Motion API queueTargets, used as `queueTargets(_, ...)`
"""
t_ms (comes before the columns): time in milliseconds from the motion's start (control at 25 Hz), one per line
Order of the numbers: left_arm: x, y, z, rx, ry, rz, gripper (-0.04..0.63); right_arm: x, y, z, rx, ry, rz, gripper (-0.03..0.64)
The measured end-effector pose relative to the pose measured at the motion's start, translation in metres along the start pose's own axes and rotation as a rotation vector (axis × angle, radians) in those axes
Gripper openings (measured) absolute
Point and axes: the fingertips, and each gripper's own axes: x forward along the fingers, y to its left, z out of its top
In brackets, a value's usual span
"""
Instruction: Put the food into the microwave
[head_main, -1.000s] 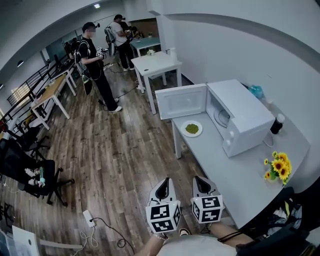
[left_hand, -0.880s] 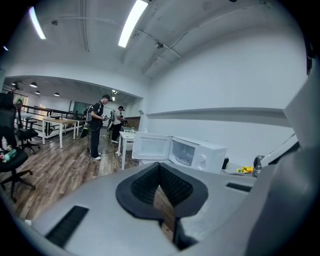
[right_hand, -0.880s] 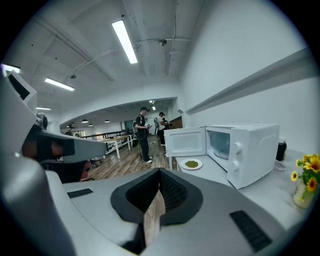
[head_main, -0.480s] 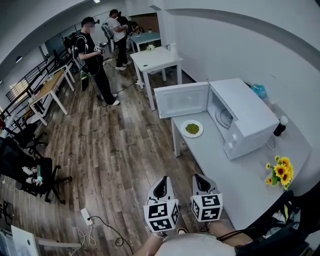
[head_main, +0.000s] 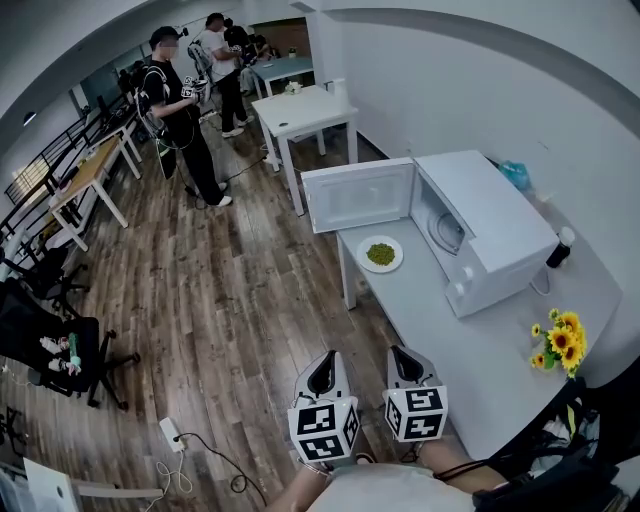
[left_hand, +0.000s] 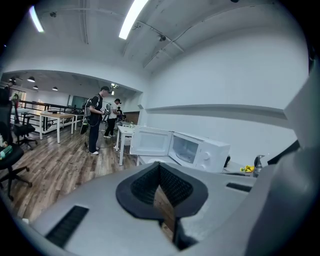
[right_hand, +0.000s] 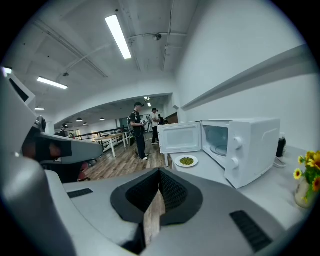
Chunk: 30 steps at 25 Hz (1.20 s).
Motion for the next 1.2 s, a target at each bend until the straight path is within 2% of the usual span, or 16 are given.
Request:
queueTargets(400, 0.045, 0.025, 0.01, 0.014, -0.001, -0.042, -0.003, 0.046, -0.014, 0.002, 0.018, 0.002, -0.062, 0.017)
queueTargets(800, 0.146, 0.073, 0.067, 0.084, -0.003, -0.134, -0.003, 0.15, -0.019, 0.062, 0.051, -0.053, -0.139, 0.017)
queueTargets(1200, 0.231, 0.118, 0.102, 0.083, 0.039, -0.204, -0.003, 0.229, -0.025, 0.092, 0.083, -0.024, -0.22, 0.017)
